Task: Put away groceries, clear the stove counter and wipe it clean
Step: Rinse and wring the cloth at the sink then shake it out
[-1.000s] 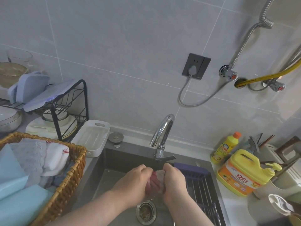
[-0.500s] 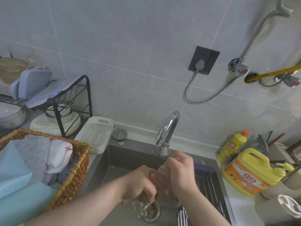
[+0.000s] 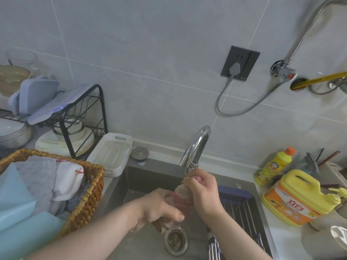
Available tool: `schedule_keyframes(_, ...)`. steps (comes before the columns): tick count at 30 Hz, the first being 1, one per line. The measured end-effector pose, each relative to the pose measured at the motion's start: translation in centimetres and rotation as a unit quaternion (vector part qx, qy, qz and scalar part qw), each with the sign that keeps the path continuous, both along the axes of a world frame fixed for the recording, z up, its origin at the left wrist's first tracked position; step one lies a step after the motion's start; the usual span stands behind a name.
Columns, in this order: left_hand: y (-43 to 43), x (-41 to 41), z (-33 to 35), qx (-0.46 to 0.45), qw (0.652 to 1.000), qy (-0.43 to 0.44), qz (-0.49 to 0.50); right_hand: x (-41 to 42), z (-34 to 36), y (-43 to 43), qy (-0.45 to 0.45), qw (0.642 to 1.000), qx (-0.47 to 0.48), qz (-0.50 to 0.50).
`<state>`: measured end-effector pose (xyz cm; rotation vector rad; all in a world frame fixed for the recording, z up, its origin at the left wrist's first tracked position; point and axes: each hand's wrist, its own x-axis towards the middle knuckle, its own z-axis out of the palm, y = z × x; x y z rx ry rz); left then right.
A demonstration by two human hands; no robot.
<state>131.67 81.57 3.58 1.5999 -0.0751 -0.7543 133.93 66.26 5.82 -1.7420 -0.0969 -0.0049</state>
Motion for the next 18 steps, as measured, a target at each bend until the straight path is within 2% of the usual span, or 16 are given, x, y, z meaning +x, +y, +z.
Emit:
schedule_keyframes(2, 0.3, 0.4, -0.1, 0.154, 0.979, -0.131, 0.033, -0.5, 0.5, -0.9, 0.024, 1.000, 0.004, 0.016)
schedule_keyframes(3, 0.6, 0.6, -0.1, 0.240, 0.947, -0.209, 0.034, -0.7, 0.6, -1.5, 0.050, 0.998, 0.022, 0.013)
schedule_keyframes(5, 1.3, 0.8, -0.3, 0.380, 0.847, -0.371, 0.032, -0.9, 0.2, -2.4, 0.144, 0.986, 0.080, -0.026)
schedule_keyframes(7, 1.7, 0.9, -0.4, 0.411, 0.758, -0.506, 0.005, -0.9, -0.3, -2.7, 0.309, 0.941, 0.130, -0.037)
schedule_keyframes(9, 1.5, 1.0, -0.2, 0.426, 0.688, -0.586, -0.053, -0.6, -0.6, -2.9, 0.476, 0.857, 0.196, 0.006)
schedule_keyframes(11, 1.2, 0.8, -0.4, 0.453, 0.621, -0.632, -0.096, -0.2, -0.5, -3.3, 0.549, 0.796, 0.251, 0.043)
schedule_keyframes(13, 0.8, 0.6, -0.7, 0.483, 0.571, -0.652, -0.126, 0.2, -0.2, -3.1, 0.564, 0.785, 0.254, 0.026)
schedule_keyframes(15, 0.4, 0.5, -0.8, 0.500, 0.554, -0.651, -0.138, -0.5, 0.4, -2.1, 0.542, 0.814, 0.209, -0.023)
schedule_keyframes(16, 0.2, 0.5, -0.9, 0.503, 0.559, -0.645, -0.133, -0.8, 0.2, -1.5, 0.520, 0.831, 0.190, -0.049)
schedule_keyframes(18, -0.1, 0.5, -0.8, 0.491, 0.604, -0.617, -0.115, -1.5, -0.6, -0.3, 0.445, 0.875, 0.155, -0.107)
